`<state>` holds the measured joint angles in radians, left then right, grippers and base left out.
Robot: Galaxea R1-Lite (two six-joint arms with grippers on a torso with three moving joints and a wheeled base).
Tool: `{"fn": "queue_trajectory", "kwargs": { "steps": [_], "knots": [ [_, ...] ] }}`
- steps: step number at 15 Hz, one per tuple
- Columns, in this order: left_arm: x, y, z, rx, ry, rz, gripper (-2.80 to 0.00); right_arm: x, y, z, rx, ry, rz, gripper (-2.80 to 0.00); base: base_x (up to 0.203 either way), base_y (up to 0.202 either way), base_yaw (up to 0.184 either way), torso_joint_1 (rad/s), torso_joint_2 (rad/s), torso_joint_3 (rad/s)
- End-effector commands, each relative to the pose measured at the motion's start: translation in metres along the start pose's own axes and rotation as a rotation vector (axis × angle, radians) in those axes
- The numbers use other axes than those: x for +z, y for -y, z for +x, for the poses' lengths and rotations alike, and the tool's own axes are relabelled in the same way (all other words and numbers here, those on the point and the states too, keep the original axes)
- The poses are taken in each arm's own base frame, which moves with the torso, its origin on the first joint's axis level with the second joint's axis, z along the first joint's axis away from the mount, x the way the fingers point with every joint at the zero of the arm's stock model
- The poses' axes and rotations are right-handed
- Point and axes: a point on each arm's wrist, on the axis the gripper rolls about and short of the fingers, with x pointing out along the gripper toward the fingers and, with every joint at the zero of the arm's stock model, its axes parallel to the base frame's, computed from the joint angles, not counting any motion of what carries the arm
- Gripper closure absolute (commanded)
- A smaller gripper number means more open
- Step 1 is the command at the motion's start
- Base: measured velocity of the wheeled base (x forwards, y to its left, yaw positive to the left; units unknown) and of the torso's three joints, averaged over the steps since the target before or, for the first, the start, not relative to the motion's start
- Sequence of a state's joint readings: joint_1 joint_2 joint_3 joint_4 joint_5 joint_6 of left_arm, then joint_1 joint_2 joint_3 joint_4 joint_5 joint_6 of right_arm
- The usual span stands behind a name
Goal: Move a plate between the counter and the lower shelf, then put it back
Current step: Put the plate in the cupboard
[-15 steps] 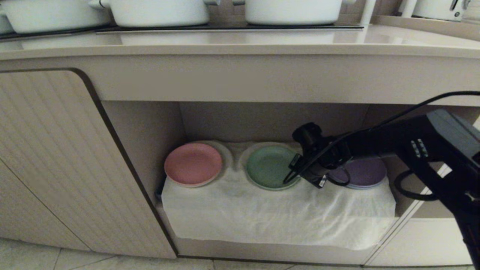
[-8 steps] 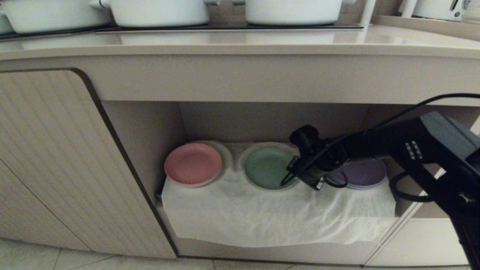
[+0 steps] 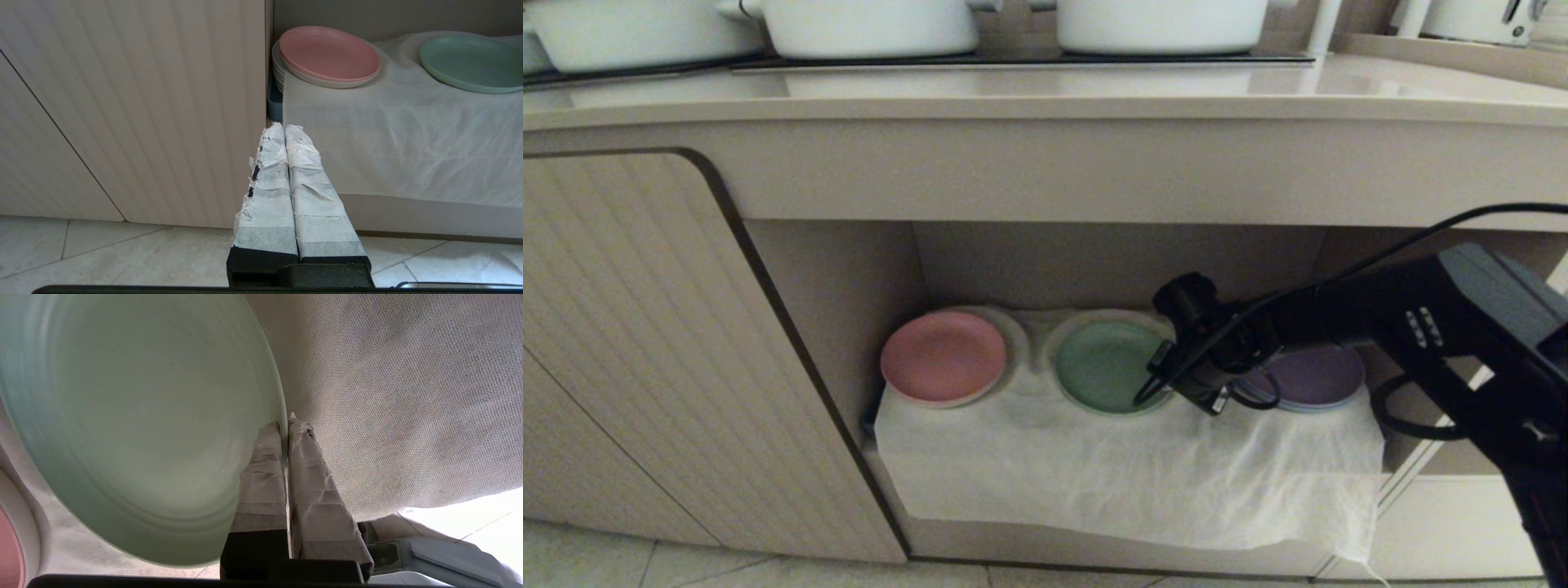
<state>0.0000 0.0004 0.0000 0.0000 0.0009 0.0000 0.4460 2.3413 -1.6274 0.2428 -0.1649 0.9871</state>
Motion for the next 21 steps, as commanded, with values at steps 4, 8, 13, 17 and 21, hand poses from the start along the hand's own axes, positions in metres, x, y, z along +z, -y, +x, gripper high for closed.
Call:
{"fn": "queue_trajectory", "kwargs": {
  "steps": [4, 8, 13, 17, 21],
  "knots": [
    [0.000, 0.000, 0.000, 0.001, 0.000, 0.000, 0.00, 0.000, -0.001, -0.003, 0.003, 0.005, 0.006, -2.80, 0.000, 0.000, 0.000, 0.000, 0.00, 0.000],
    [0.000, 0.000, 0.000, 0.001, 0.000, -0.002, 0.00, 0.001, -0.001, -0.004, -0.005, 0.020, 0.007, -2.80, 0.000, 0.000, 0.000, 0.000, 0.00, 0.000],
    [0.000, 0.000, 0.000, 0.001, 0.000, 0.000, 0.00, -0.001, 0.003, -0.009, -0.054, 0.009, -0.003, -2.80, 0.000, 0.000, 0.000, 0.000, 0.00, 0.000],
    [0.000, 0.000, 0.000, 0.001, 0.000, 0.000, 0.00, 0.001, 0.003, -0.018, -0.045, 0.013, -0.002, -2.80, 0.000, 0.000, 0.000, 0.000, 0.00, 0.000],
    [0.000, 0.000, 0.000, 0.001, 0.000, 0.000, 0.00, -0.002, 0.008, -0.026, -0.070, -0.006, -0.007, -2.80, 0.000, 0.000, 0.000, 0.000, 0.00, 0.000]
  ]
}}
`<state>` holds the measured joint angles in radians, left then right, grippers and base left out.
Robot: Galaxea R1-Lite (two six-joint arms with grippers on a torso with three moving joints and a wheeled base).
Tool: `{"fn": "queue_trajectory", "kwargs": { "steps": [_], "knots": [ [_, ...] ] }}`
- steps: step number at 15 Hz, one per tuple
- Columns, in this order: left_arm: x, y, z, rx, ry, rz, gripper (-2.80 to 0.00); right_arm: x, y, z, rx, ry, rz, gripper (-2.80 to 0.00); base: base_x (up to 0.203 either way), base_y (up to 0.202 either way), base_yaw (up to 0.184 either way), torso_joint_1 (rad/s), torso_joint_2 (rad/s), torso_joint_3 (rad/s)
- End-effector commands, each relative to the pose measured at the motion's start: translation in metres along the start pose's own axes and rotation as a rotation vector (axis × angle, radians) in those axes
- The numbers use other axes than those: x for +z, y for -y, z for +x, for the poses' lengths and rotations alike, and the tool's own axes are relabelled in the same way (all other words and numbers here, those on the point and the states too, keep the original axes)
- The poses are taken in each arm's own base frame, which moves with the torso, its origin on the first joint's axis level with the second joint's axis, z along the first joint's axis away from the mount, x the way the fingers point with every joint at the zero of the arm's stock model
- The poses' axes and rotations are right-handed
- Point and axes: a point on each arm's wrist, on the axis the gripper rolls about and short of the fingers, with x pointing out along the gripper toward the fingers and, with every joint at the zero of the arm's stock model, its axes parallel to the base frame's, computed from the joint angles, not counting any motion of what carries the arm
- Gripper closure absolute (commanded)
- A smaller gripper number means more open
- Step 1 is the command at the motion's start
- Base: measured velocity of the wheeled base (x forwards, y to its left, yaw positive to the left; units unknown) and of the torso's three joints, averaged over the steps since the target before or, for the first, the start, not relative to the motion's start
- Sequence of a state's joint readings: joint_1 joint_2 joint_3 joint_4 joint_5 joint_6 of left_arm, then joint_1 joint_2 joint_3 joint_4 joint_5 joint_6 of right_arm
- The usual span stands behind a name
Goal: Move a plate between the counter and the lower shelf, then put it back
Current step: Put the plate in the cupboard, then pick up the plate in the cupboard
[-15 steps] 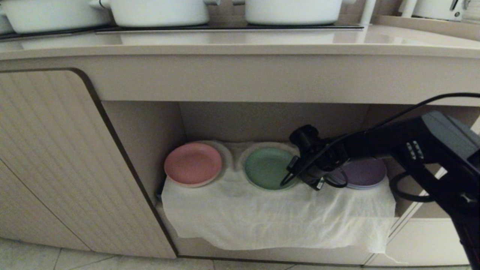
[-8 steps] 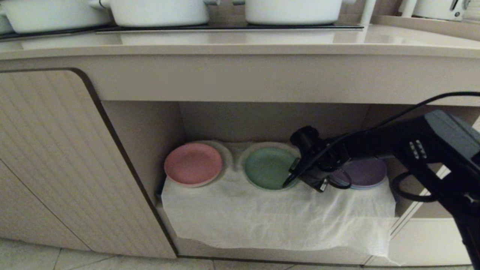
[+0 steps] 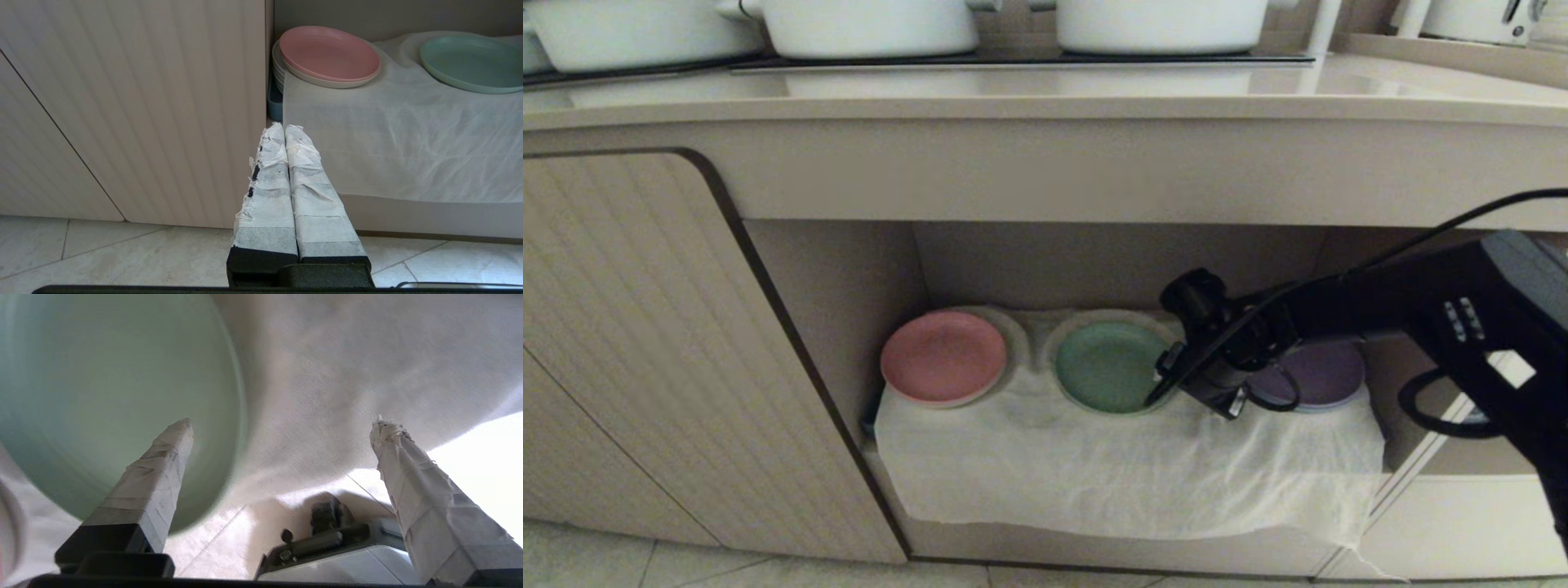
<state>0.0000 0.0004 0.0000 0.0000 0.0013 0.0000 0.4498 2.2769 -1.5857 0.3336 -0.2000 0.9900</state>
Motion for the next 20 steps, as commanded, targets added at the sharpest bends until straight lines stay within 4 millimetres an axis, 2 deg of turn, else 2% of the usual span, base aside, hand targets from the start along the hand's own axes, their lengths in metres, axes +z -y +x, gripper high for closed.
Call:
{"fn": "queue_trajectory", "kwargs": {
  "steps": [1, 9, 12, 16, 17, 20],
  "knots": [
    [0.000, 0.000, 0.000, 0.000, 0.000, 0.000, 0.00, -0.001, 0.003, -0.007, -0.003, -0.002, 0.003, -2.80, 0.000, 0.000, 0.000, 0.000, 0.00, 0.000],
    [0.000, 0.000, 0.000, 0.000, 0.000, 0.000, 0.00, -0.019, 0.025, -0.037, -0.039, -0.041, -0.033, -2.80, 0.000, 0.000, 0.000, 0.000, 0.00, 0.000],
    [0.000, 0.000, 0.000, 0.000, 0.000, 0.000, 0.00, -0.033, 0.044, -0.051, -0.075, -0.072, -0.078, -2.80, 0.000, 0.000, 0.000, 0.000, 0.00, 0.000],
    [0.000, 0.000, 0.000, 0.000, 0.000, -0.002, 0.00, -0.054, 0.070, -0.079, -0.095, -0.102, -0.123, -2.80, 0.000, 0.000, 0.000, 0.000, 0.00, 0.000],
    [0.000, 0.000, 0.000, 0.000, 0.000, 0.000, 0.00, -0.058, 0.077, -0.085, -0.098, -0.106, -0.130, 0.00, 0.000, 0.000, 0.000, 0.000, 0.00, 0.000],
    [0.000, 0.000, 0.000, 0.000, 0.000, 0.000, 0.00, -0.070, 0.098, -0.103, -0.108, -0.117, -0.148, 0.00, 0.000, 0.000, 0.000, 0.000, 0.00, 0.000]
  ]
}}
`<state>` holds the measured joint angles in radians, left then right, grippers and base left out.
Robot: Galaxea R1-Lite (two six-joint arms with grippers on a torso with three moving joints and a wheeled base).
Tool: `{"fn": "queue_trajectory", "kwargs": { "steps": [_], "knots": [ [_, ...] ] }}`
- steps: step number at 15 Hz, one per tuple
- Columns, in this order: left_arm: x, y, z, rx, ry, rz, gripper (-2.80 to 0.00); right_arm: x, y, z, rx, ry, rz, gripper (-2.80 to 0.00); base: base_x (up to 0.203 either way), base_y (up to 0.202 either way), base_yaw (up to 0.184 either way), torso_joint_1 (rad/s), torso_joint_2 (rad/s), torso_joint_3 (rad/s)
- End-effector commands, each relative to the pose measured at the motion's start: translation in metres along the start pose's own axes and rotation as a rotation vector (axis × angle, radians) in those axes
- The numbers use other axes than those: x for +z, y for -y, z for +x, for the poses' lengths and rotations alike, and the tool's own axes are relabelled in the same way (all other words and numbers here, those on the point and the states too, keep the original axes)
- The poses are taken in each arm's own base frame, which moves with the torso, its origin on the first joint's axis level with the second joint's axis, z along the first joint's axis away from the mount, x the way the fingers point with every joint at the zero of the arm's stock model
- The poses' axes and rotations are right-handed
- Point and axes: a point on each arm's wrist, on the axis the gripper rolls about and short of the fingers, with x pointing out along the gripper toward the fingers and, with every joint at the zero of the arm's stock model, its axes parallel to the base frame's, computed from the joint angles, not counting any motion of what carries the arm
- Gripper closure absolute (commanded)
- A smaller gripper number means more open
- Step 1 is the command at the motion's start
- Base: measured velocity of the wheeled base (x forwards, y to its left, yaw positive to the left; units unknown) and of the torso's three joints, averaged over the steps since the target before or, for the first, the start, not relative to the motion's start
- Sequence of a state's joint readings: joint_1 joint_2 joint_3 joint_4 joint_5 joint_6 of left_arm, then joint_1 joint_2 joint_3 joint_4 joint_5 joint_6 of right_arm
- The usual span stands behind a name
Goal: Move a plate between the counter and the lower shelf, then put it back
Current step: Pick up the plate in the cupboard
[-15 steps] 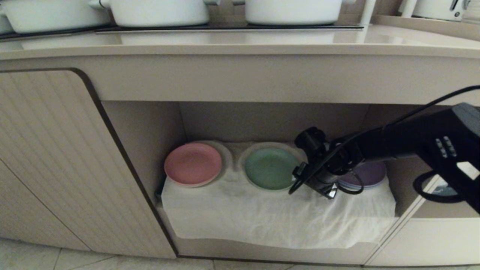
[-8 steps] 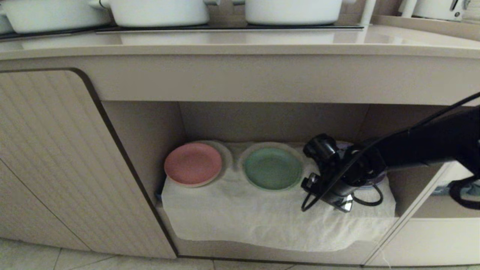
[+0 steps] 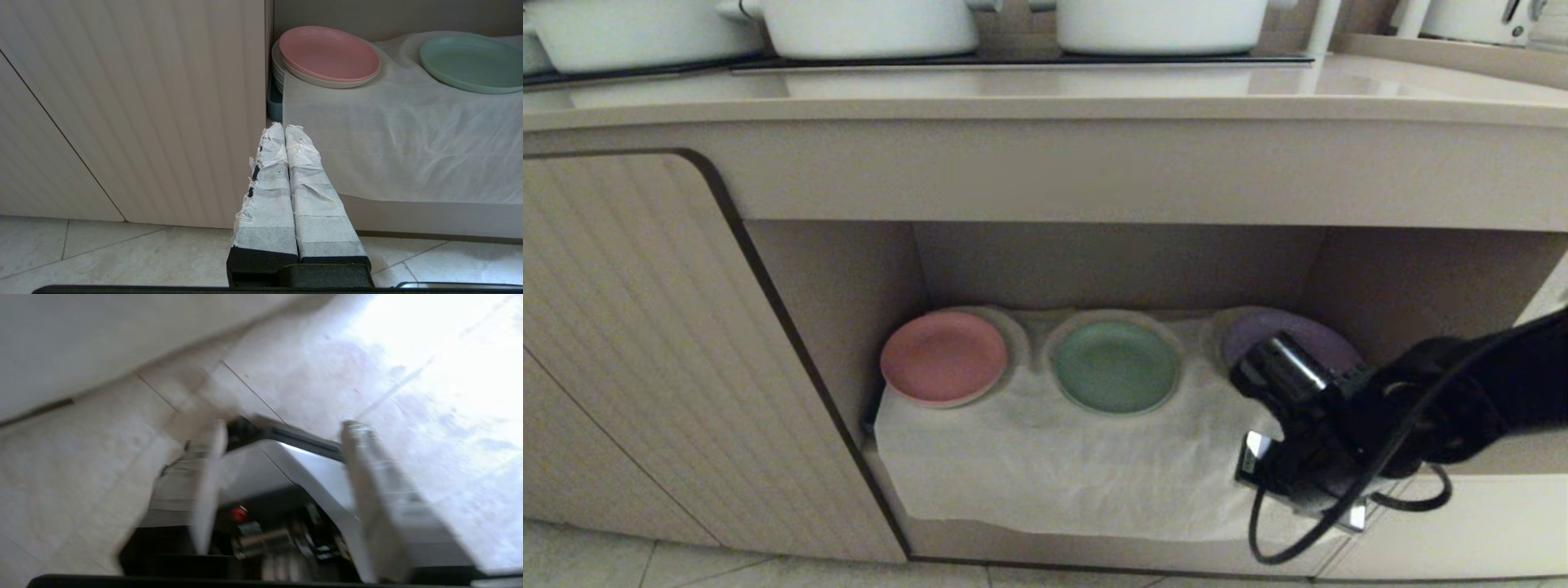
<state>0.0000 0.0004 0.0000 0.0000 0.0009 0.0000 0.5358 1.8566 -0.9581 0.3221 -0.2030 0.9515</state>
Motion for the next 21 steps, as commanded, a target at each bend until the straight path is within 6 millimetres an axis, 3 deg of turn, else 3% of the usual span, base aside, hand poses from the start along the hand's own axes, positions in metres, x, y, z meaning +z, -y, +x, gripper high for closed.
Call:
{"fn": "queue_trajectory", "kwargs": {
  "steps": [1, 8, 13, 17, 21],
  "knots": [
    [0.000, 0.000, 0.000, 0.001, 0.000, 0.000, 0.00, -0.008, 0.013, -0.016, 0.016, 0.012, 0.002, 0.00, 0.000, 0.000, 0.000, 0.000, 0.00, 0.000],
    [0.000, 0.000, 0.000, 0.001, 0.000, 0.000, 0.00, -0.033, 0.065, -0.057, 0.058, 0.067, 0.012, 0.00, 0.000, 0.000, 0.000, 0.000, 0.00, 0.000],
    [0.000, 0.000, 0.000, 0.001, 0.000, 0.000, 0.00, -0.045, 0.128, -0.071, -0.007, 0.210, -0.025, 0.00, 0.000, 0.000, 0.000, 0.000, 0.00, 0.000],
    [0.000, 0.000, 0.000, 0.001, 0.000, 0.000, 0.00, -0.056, 0.170, -0.066, 0.003, 0.452, -0.156, 0.00, 0.000, 0.000, 0.000, 0.000, 0.00, 0.000],
    [0.000, 0.000, 0.000, 0.001, 0.000, 0.000, 0.00, -0.060, 0.189, -0.075, 0.107, 0.737, -0.289, 0.00, 0.000, 0.000, 0.000, 0.000, 0.00, 0.000]
  ]
}}
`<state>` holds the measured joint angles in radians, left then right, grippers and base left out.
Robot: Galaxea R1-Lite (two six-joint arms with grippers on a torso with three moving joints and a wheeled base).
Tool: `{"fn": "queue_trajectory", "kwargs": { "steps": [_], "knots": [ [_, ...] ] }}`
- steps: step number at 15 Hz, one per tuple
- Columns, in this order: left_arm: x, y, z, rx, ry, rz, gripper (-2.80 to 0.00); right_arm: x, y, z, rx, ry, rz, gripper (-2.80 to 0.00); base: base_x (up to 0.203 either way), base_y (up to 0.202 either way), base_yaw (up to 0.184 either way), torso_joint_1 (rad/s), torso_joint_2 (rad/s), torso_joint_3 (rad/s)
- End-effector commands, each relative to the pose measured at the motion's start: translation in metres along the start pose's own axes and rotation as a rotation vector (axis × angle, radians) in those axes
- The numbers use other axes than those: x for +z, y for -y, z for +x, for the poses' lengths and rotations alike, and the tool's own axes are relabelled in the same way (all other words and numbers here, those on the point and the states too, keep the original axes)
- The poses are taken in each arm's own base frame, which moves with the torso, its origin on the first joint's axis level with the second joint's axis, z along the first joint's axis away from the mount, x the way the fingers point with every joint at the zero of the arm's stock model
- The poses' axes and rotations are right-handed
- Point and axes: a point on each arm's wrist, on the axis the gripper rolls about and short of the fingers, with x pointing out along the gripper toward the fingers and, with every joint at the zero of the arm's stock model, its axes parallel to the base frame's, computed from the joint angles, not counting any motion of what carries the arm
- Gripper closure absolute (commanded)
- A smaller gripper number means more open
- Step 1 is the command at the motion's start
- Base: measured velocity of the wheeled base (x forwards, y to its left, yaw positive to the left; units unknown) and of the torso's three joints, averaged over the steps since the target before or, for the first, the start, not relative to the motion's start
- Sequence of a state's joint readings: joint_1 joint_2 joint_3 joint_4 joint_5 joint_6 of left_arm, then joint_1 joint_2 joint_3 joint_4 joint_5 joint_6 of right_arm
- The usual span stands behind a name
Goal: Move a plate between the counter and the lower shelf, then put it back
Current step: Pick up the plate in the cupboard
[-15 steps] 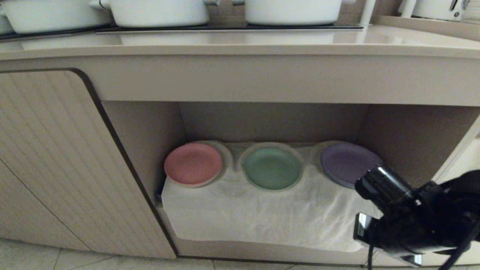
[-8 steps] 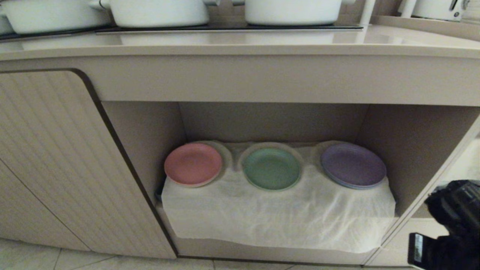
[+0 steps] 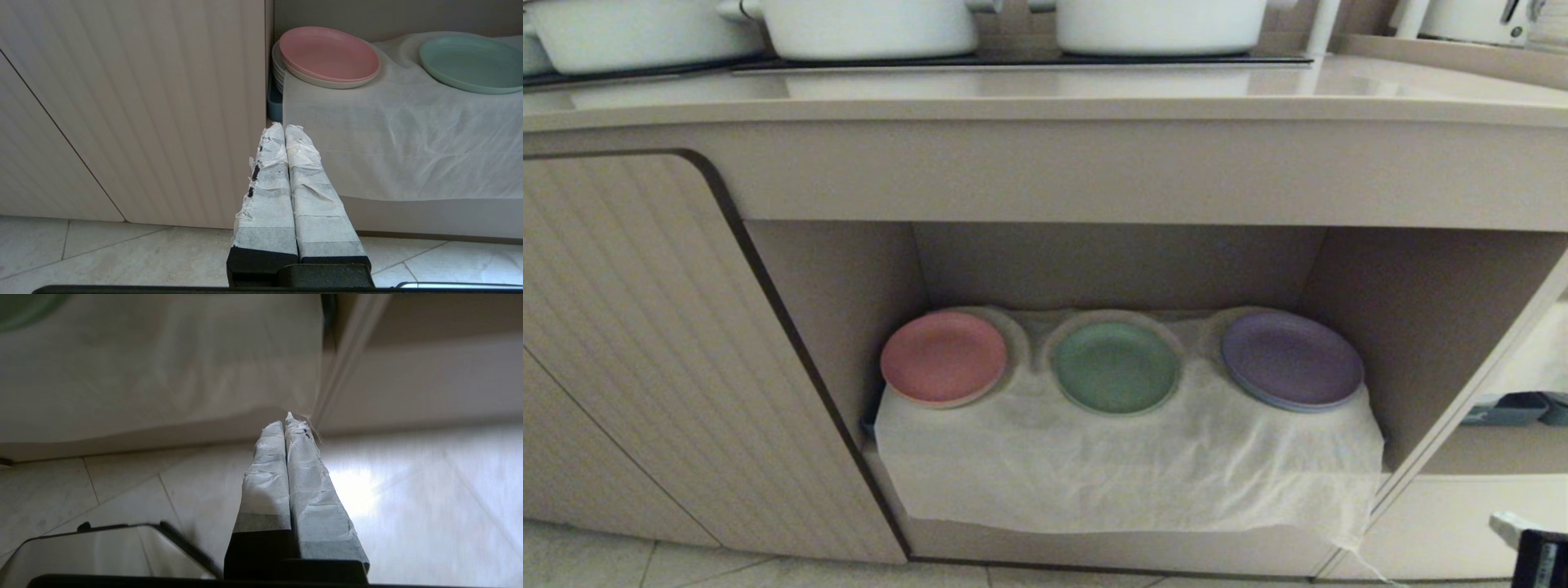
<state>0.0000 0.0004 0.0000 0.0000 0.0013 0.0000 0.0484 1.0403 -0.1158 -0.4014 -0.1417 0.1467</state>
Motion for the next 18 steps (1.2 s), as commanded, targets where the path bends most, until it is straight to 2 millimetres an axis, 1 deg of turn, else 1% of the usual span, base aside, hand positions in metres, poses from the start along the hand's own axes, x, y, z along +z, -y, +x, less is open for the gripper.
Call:
{"fn": "queue_trajectory", "kwargs": {
  "steps": [1, 3, 5, 7, 12, 15, 18],
  "knots": [
    [0.000, 0.000, 0.000, 0.000, 0.000, 0.000, 0.00, -0.004, 0.006, -0.013, 0.049, 0.129, -0.041, 0.00, 0.000, 0.000, 0.000, 0.000, 0.00, 0.000],
    [0.000, 0.000, 0.000, 0.000, 0.000, 0.000, 0.00, -0.009, 0.007, -0.022, 0.134, 0.223, -0.065, 0.00, 0.000, 0.000, 0.000, 0.000, 0.00, 0.000],
    [0.000, 0.000, 0.000, 0.000, 0.000, 0.000, 0.00, -0.012, 0.009, -0.032, 0.151, 0.273, -0.066, 0.00, 0.000, 0.000, 0.000, 0.000, 0.00, 0.000],
    [0.000, 0.000, 0.000, 0.000, 0.000, 0.000, 0.00, -0.020, 0.013, -0.043, 0.117, 0.296, -0.060, 0.00, 0.000, 0.000, 0.000, 0.000, 0.00, 0.000],
    [0.000, 0.000, 0.000, 0.000, 0.000, 0.000, 0.00, -0.050, 0.016, -0.065, 0.018, 0.315, -0.122, 0.00, 0.000, 0.000, 0.000, 0.000, 0.00, 0.000],
    [0.000, 0.000, 0.000, 0.000, 0.000, 0.000, 0.00, -0.065, 0.019, -0.071, -0.058, 0.309, -0.147, 0.00, 0.000, 0.000, 0.000, 0.000, 0.00, 0.000],
    [0.000, 0.000, 0.000, 0.000, 0.000, -0.001, 0.00, -0.070, 0.019, -0.075, -0.038, 0.339, -0.172, 0.00, 0.000, 0.000, 0.000, 0.000, 0.00, 0.000]
  ]
}}
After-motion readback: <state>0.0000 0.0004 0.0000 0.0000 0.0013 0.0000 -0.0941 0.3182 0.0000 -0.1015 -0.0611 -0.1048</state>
